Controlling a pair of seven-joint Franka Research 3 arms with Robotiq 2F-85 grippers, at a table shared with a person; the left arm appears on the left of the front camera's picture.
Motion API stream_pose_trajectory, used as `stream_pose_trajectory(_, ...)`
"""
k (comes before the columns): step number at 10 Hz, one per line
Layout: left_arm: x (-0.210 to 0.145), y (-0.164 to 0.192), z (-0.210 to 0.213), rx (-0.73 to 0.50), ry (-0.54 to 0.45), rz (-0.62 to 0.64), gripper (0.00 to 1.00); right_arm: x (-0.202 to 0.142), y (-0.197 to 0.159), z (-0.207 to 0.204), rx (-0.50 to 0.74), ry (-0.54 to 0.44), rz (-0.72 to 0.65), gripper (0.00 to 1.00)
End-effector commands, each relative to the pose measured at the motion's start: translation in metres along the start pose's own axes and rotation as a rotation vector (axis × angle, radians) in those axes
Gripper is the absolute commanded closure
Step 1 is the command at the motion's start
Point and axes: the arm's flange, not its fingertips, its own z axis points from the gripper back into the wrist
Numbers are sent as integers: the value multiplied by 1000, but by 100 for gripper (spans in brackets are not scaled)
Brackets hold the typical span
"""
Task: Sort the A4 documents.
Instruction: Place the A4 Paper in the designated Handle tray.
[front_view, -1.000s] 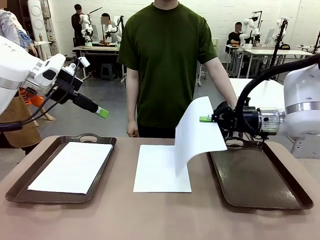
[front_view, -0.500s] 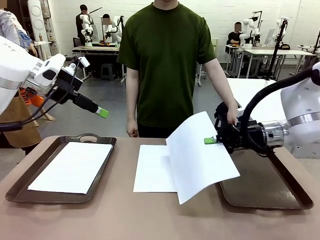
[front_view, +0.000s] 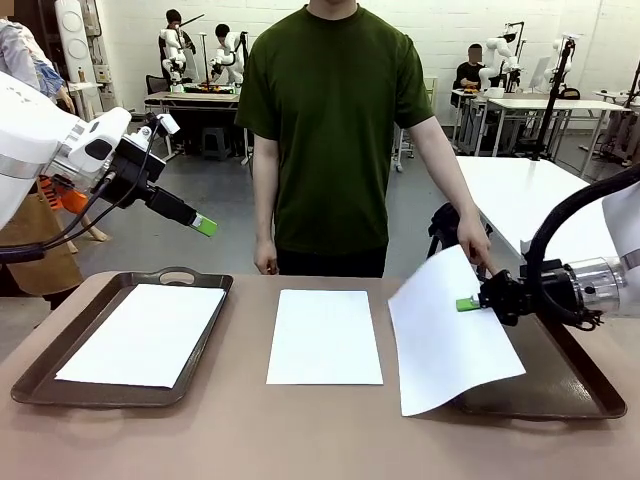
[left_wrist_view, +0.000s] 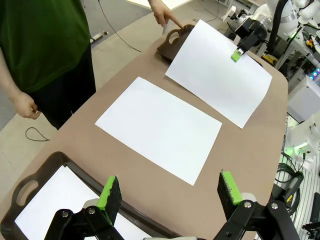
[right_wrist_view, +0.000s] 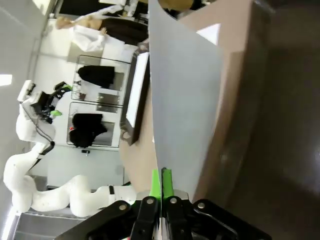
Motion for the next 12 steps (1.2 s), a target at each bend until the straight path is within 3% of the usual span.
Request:
stream_pose_trajectory(1,0,0,1,0,-2,-2,0,13,-20,7,-75,36,9,99)
stream_pose_trajectory(6,0,0,1,0,-2,-2,0,47,-31,55,-335,27,54,99)
stream_pose_trajectory(12,0,0,1,0,-2,-2,0,46,-34,73,-461,94,49,99)
